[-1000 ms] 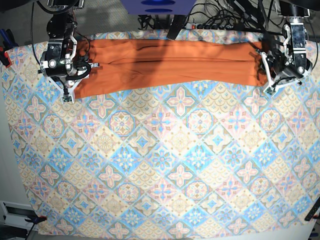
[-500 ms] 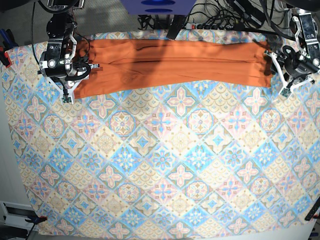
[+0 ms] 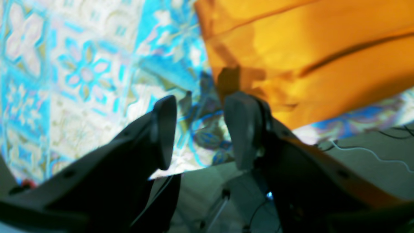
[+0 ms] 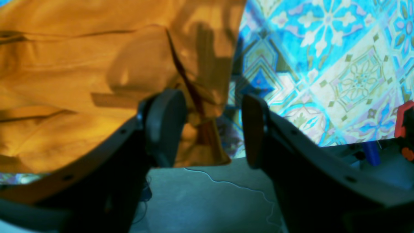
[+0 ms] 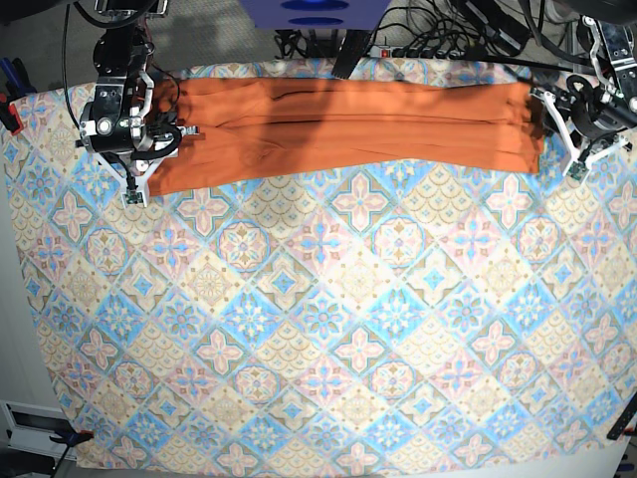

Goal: Fold the T-shirt properly
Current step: 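Release with the left gripper and regrasp the strip's end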

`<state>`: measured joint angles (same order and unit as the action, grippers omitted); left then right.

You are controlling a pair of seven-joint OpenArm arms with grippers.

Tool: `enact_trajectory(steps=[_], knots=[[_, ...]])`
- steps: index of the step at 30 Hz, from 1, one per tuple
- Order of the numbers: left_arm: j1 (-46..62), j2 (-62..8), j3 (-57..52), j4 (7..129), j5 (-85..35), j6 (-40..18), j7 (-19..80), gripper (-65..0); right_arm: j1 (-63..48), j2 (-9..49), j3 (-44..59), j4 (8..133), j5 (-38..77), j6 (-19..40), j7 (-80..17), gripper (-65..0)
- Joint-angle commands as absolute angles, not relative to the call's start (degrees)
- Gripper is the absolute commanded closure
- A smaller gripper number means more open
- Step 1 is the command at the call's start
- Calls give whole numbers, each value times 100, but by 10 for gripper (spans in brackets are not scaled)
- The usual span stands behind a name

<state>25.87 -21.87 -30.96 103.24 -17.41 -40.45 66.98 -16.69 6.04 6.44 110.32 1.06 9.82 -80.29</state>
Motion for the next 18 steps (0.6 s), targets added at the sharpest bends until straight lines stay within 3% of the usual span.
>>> enact_trajectory(steps=[1, 9, 18], knots=[[2607, -2246, -3231, 10404, -1701, -4000, 6642, -280, -1640, 655, 655, 11134, 84, 971, -8000, -308], [2624, -2149, -3486, 10167, -2097, -4000, 6686, -281, -1648, 664, 655, 11134, 84, 971, -8000, -308], [2484, -2615, -3864, 8338, -3705, -4000, 6633, -281, -1710, 673, 655, 11125, 84, 971, -8000, -308]])
